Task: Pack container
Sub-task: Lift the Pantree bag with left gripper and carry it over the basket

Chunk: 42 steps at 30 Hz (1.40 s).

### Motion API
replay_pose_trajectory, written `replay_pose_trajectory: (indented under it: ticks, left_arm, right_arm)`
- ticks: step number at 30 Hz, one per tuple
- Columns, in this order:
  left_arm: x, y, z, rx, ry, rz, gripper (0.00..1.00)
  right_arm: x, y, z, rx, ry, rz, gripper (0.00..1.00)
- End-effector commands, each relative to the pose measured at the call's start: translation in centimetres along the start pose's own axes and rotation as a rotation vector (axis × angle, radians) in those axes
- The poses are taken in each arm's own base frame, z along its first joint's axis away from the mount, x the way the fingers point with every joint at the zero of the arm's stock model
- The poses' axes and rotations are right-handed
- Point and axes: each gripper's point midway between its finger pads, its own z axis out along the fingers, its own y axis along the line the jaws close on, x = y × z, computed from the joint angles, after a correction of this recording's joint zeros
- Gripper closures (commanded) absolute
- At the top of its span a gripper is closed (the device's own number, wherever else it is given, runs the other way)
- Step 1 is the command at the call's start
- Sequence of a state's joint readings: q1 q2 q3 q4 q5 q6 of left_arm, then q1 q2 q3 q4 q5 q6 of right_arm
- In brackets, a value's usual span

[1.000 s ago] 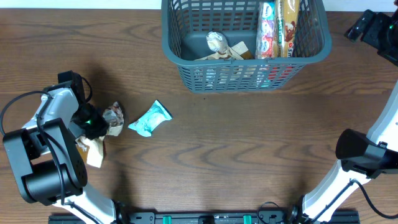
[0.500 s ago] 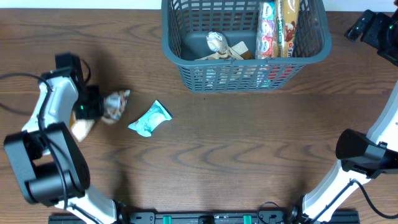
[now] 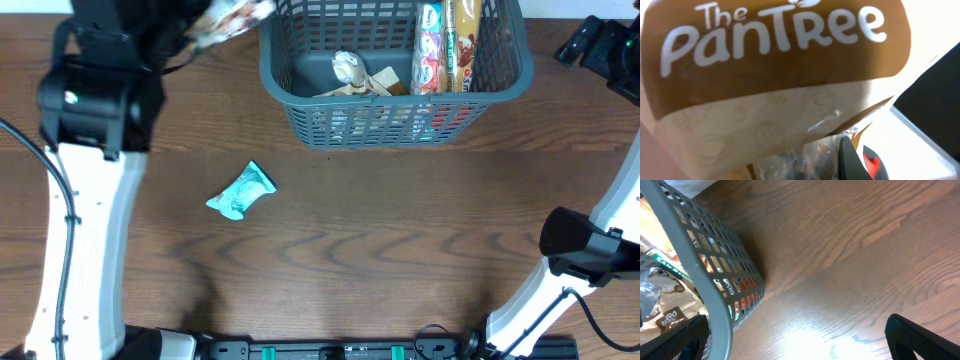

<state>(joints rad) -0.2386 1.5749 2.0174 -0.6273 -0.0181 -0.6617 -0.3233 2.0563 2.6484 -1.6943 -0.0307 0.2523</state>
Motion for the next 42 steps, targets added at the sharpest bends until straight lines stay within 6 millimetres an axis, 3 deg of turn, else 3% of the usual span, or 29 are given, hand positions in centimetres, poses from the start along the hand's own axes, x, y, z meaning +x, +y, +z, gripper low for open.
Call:
replay_pose_trajectory:
  ticks: [1, 4, 9, 15, 20, 22, 27, 37, 38, 39, 42]
  left_arm:
    - [2.4, -1.5, 2.3, -0.005, 0.011, 0.203, 0.95]
    - [5.4, -3.3, 4.5, 0.037, 0.053, 0.248, 0.95]
    - [10.6, -4.1, 9.5, 0.052, 0.124, 0.288, 0.95]
    - [16.1, -1.7, 14.6, -0.002, 0.217, 0.313, 0.95]
    - [21.3, 0.4, 17.4, -0.041, 0.320, 0.340, 0.94]
    - [23.3, 0.7, 17.9, -0.039, 0.364, 0.348, 0.95]
    - [25.9, 0.7, 17.2, -0.054, 0.433, 0.368, 0.95]
    - [28.4, 1.4, 15.7, -0.092, 0.521, 0.404, 0.94]
    - [28.5, 1.5, 15.7, -0.098, 0.523, 0.406, 0.85]
    - [28.3, 1.7, 15.7, -0.104, 0.519, 0.411, 0.60]
    - [27.7, 2.1, 16.0, -0.123, 0.495, 0.421, 0.44]
  right_arm:
    - [0.1, -0.1, -0.1, -0.002, 0.002, -0.002, 0.01]
    - [0.1, -0.1, -0.1, -0.002, 0.002, -0.002, 0.01]
    - [0.1, -0.1, -0.1, -0.001, 0.002, -0.002, 0.01]
    - [0.1, -0.1, -0.1, -0.002, 0.002, -0.002, 0.01]
    - [0.1, -0.1, -0.1, -0.001, 0.002, -0.002, 0.01]
    - [0.1, -0.1, -0.1, -0.001, 0.002, -0.002, 0.01]
    - [0.1, -0.1, -0.1, -0.002, 0.002, -0.002, 0.01]
    - [0.1, -0.1, -0.1, -0.002, 0.001, -0.002, 0.01]
    - [0.1, -0.1, -0.1, -0.001, 0.002, -0.002, 0.01]
    - [0.1, -0.1, -0.1, -0.001, 0.002, -0.002, 0.01]
    - [0.1, -0.1, -0.1, -0.001, 0.002, -0.002, 0.01]
